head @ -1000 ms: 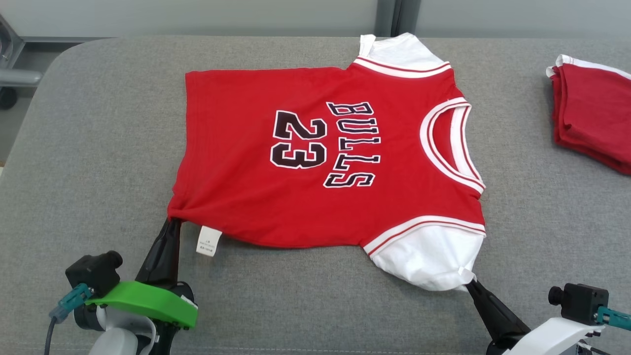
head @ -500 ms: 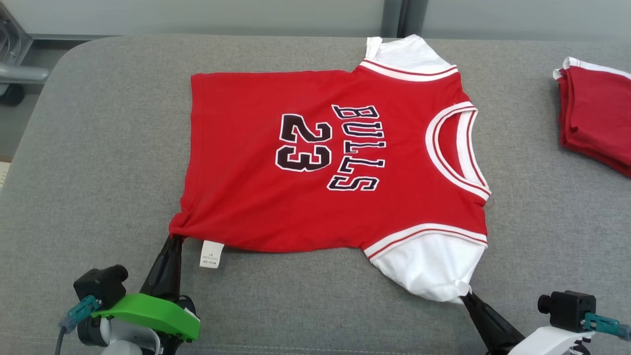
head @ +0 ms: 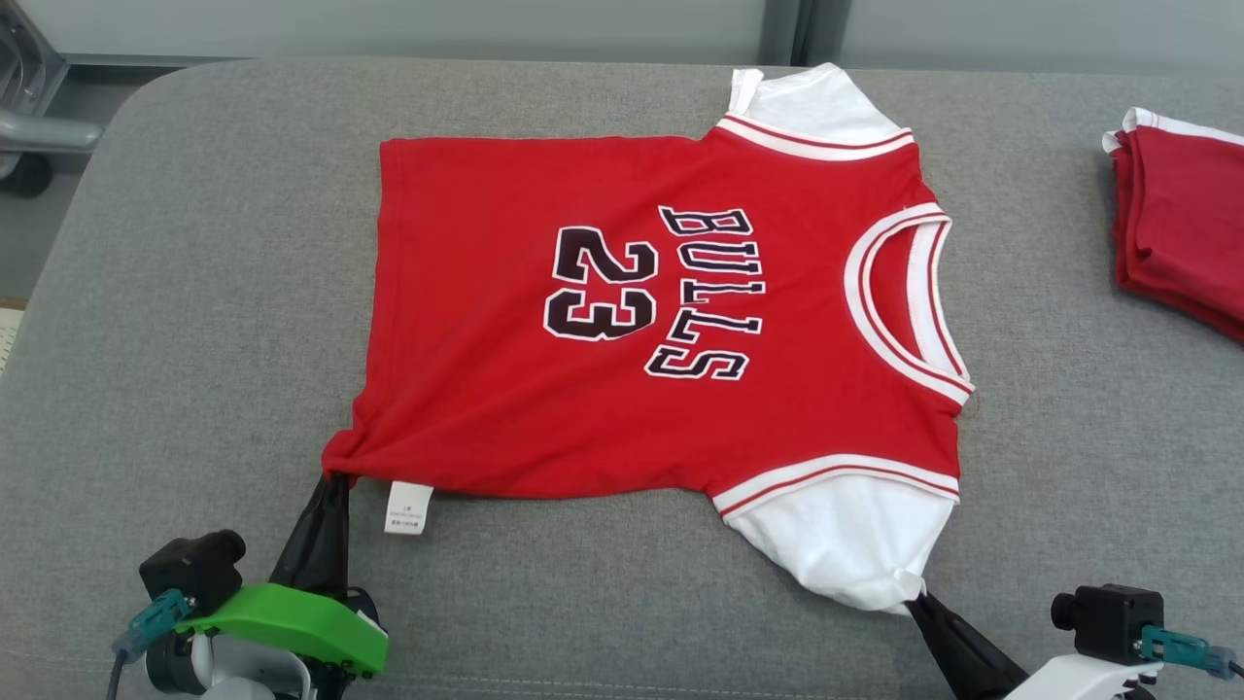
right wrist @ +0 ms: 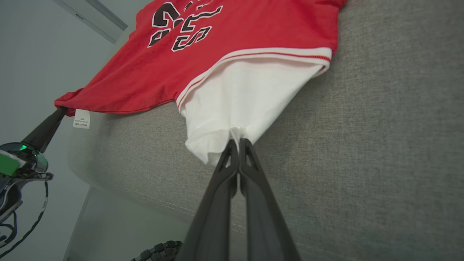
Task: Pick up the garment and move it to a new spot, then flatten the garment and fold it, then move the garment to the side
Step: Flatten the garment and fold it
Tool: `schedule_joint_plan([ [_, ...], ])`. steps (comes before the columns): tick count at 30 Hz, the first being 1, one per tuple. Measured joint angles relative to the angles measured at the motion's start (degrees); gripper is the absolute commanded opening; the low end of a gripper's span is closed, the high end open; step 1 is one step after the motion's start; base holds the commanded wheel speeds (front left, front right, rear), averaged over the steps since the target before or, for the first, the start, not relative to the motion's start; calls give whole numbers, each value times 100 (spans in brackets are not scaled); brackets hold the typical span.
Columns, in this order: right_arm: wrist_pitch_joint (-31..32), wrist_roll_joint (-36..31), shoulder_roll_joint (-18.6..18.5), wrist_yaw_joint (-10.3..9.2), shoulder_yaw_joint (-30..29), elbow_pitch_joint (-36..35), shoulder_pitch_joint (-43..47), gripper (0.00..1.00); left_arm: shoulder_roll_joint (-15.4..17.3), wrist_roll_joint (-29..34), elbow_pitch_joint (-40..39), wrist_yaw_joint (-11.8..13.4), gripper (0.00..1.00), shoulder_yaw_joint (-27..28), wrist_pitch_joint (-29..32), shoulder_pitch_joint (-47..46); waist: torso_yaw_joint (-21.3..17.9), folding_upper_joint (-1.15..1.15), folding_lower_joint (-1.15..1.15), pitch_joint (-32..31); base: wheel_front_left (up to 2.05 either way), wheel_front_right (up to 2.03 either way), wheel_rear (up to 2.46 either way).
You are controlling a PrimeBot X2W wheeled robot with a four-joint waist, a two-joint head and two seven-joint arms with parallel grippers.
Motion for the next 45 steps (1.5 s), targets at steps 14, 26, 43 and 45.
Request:
schedule_joint_plan([
  [14, 22, -480, -205, -5, 142, 118, -130, 0, -49, 151, 224, -2, 22, 58, 0, -3, 6, 0, 0, 24, 0, 0, 0],
  [26, 21, -620, -199, 30, 315, 275, -149, 0, -76, 210, 543, -2, 49, -79, 0, -2, 20, 0, 0, -28, 0, 0, 0],
  [43, -133, -921, -244, -2, 315, 445, -151, 100, -110, 352, 358, -2, 100, 653, 0, 23, 109, 0, 0, -166, 0, 0, 0],
  [45, -182, -1009, -271, -40, 313, 444, -137, 100, -126, 365, 272, -2, 100, 720, 0, 37, 124, 0, 0, -190, 0, 0, 0],
])
